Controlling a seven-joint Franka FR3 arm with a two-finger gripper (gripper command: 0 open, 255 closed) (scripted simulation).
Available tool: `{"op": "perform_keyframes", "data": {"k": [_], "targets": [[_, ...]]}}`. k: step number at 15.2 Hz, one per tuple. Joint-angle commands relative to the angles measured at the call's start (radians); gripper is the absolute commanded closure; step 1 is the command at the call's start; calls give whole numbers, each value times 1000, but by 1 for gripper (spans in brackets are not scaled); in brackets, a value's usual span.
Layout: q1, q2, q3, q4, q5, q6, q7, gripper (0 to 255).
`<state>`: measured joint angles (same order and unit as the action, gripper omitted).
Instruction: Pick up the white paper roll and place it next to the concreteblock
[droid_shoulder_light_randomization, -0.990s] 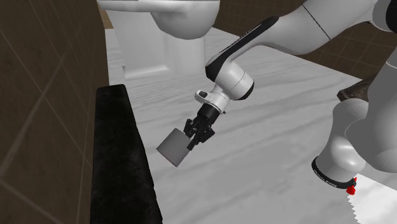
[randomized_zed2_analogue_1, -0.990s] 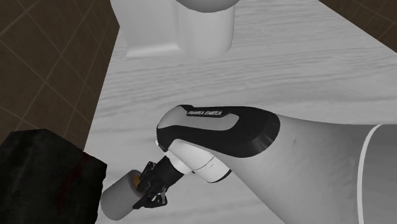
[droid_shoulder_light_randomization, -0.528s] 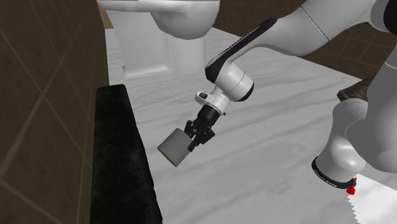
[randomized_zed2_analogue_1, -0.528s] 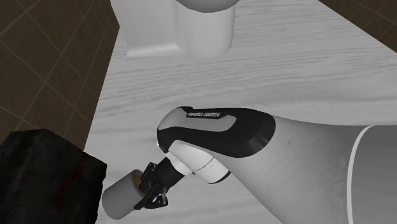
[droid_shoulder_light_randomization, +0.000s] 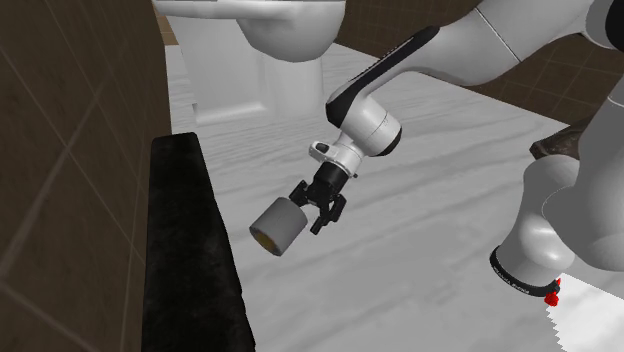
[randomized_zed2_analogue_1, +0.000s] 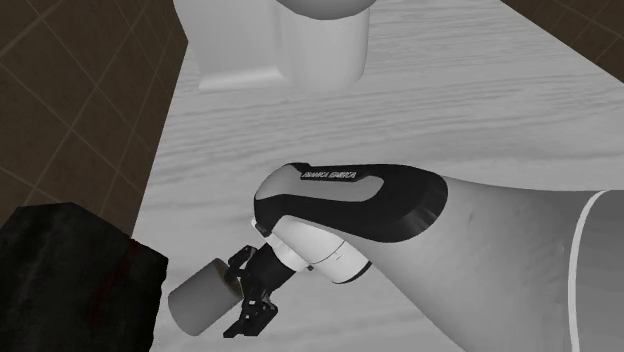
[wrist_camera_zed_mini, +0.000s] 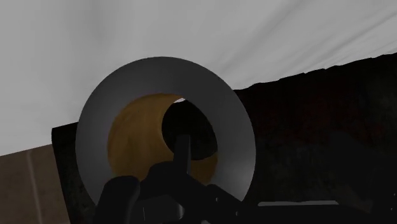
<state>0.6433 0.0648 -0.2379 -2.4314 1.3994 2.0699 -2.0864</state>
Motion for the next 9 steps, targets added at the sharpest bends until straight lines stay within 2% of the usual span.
{"op": "perform_keyframes", "data": {"k": [1, 2, 9], "targets": [[-26, -40, -27, -13, -59, -31, 22, 0], [-37, -55, -38, -16, -82, -44, 31, 0], [-37, -55, -39, -16, -82, -44, 31, 0]]}}
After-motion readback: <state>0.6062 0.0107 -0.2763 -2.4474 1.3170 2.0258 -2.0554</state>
